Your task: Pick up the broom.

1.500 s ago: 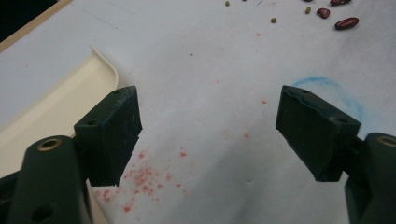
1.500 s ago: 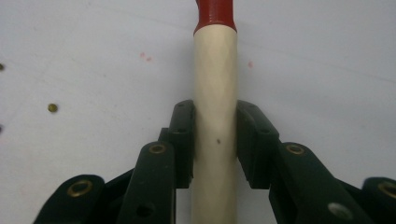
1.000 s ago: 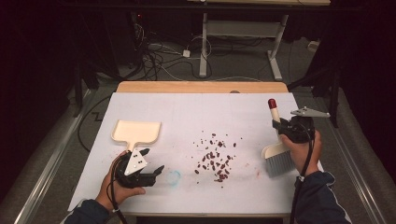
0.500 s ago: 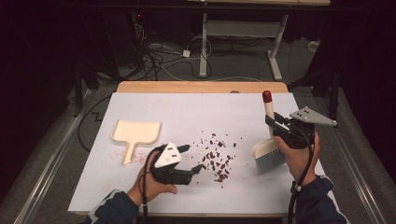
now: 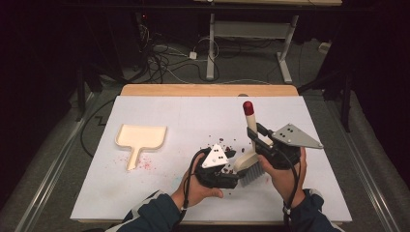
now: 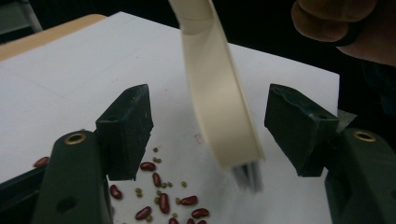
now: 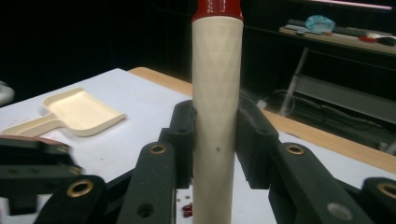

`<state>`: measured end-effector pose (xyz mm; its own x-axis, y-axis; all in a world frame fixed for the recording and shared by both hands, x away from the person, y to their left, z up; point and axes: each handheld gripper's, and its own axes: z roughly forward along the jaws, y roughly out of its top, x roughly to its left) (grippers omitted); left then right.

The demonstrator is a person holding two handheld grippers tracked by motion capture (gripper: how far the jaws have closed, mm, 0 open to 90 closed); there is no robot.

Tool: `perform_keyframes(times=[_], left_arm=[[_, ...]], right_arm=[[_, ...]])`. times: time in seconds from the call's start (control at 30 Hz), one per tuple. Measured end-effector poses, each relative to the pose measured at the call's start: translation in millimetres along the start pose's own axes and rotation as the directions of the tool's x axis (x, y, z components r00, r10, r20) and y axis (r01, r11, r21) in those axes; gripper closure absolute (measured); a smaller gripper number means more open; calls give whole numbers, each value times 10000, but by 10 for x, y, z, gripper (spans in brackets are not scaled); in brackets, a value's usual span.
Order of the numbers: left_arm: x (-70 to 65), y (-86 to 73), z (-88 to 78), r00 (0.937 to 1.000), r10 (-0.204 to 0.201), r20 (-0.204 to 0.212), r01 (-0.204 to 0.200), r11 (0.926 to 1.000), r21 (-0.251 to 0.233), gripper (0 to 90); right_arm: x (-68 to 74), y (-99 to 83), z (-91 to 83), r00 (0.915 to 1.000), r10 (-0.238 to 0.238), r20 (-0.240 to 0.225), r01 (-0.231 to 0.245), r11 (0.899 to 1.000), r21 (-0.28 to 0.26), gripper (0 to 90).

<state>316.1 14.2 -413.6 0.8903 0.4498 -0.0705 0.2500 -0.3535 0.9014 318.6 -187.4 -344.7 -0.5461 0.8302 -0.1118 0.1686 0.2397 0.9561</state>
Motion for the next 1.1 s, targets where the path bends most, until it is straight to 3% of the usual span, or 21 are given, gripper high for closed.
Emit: perform_keyframes(times=[0.17,0.23,0.37,0.6,0.7,0.77,0.83,0.9,1.0,1.03,1.07,1.1], left_arm=[[11,2,-7,9999,36,-147,-39,9998,-180,402],[41,-12,-20,10000,-95,-17,95,9998,-191,474],[70,-26,-58,10000,33,-65,-34,9997,-228,590],[175,-31,-139,9992,198,-359,-200,9998,-70,654],[214,-24,-198,9986,508,-174,-507,9987,63,658],[243,-20,-248,9972,741,-55,-739,9971,184,659],[278,-17,-297,9965,816,165,-820,9964,216,659],[303,-16,-351,9937,1018,473,-1033,9942,292,659],[305,-27,-432,9834,1555,933,-1608,9856,521,659],[305,-27,-432,9834,1555,933,-1608,9856,521,659],[292,-47,-472,9768,1732,1264,-1827,9808,678,659],[292,-47,-472,9768,1732,1264,-1827,9808,678,659]], right_arm=[[134,3,-12,9995,-21,-330,15,9998,-185,700],[168,11,-31,9988,-17,-483,5,9997,-245,700],[203,28,-62,9984,-40,-566,19,9993,-367,699],[195,40,-97,9974,44,-716,-75,9991,-425,695],[154,43,-115,9928,69,-1197,-123,9989,-446,684],[127,58,-129,9866,-300,-1605,221,9985,-509,640],[100,77,-146,9729,-755,-2186,672,9967,-452,584],[61,80,-149,9488,-1338,-2862,1315,9909,-275,518],[-15,38,-150,8895,-2089,-4064,2367,9714,188,437],[-38,8,-152,8741,-2288,-4284,2661,9635,284,434],[-57,-27,-148,8593,-2398,-4518,2891,9564,423,411],[-67,-63,-141,8459,-2490,-4717,3101,9491,550,396]])
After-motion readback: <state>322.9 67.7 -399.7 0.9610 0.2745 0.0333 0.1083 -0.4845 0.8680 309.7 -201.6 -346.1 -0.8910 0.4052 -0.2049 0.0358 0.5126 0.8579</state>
